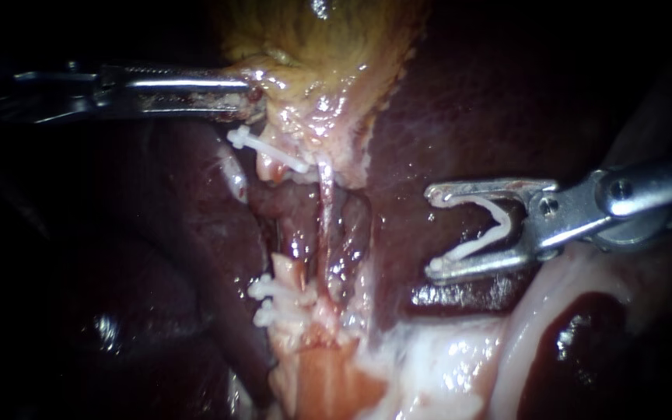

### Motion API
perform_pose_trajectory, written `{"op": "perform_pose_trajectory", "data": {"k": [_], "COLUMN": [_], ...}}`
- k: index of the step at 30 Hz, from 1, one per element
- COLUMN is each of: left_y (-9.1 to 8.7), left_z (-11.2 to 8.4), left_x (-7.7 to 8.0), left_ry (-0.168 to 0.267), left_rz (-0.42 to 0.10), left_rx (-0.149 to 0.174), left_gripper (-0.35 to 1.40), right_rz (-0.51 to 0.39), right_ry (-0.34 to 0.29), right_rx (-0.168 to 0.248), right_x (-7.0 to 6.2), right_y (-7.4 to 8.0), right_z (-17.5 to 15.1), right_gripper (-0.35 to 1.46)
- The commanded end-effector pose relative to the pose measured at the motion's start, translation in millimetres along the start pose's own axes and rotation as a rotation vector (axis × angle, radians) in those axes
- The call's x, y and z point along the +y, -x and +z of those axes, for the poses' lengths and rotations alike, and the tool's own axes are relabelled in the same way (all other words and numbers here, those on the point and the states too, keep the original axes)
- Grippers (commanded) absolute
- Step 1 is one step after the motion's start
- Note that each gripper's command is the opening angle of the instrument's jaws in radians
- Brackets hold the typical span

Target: Clipping first clip right tube

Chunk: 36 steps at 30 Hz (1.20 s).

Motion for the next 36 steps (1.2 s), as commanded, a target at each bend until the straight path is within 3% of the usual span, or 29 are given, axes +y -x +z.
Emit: {"op": "perform_pose_trajectory", "data": {"k": [1, 6, 9, 13, 22, 36], "left_y": [-0.2, -2.7, -5.0, -6.1, -5.5, -5.5], "left_z": [-0.2, -3.5, -6.2, -8.3, -8.3, -8.2], "left_x": [0.1, 0.9, 1.8, 2.9, 2.9, 3.2], "left_ry": [0.003, 0.019, 0.014, 0.014, 0.012, 0.010], "left_rz": [-0.001, -0.017, -0.036, -0.031, -0.028, -0.027], "left_rx": [0.000, -0.005, 0.012, 0.019, 0.020, 0.020], "left_gripper": [-0.35, -0.35, -0.35, -0.35, -0.35, -0.35], "right_rz": [0.000, 0.000, 0.000, 0.002, 0.034, 0.125], "right_ry": [-0.001, -0.006, -0.011, -0.023, -0.061, -0.155], "right_rx": [0.000, 0.000, 0.000, 0.001, -0.001, 0.055], "right_x": [0.0, 0.0, 0.0, 0.1, 0.4, 0.2], "right_y": [0.0, 0.0, -0.1, -0.3, -1.5, -1.8], "right_z": [0.0, 0.1, 0.3, 0.9, 4.5, 15.3], "right_gripper": [0.50, 0.50, 0.50, 0.50, 0.50, 0.50]}}
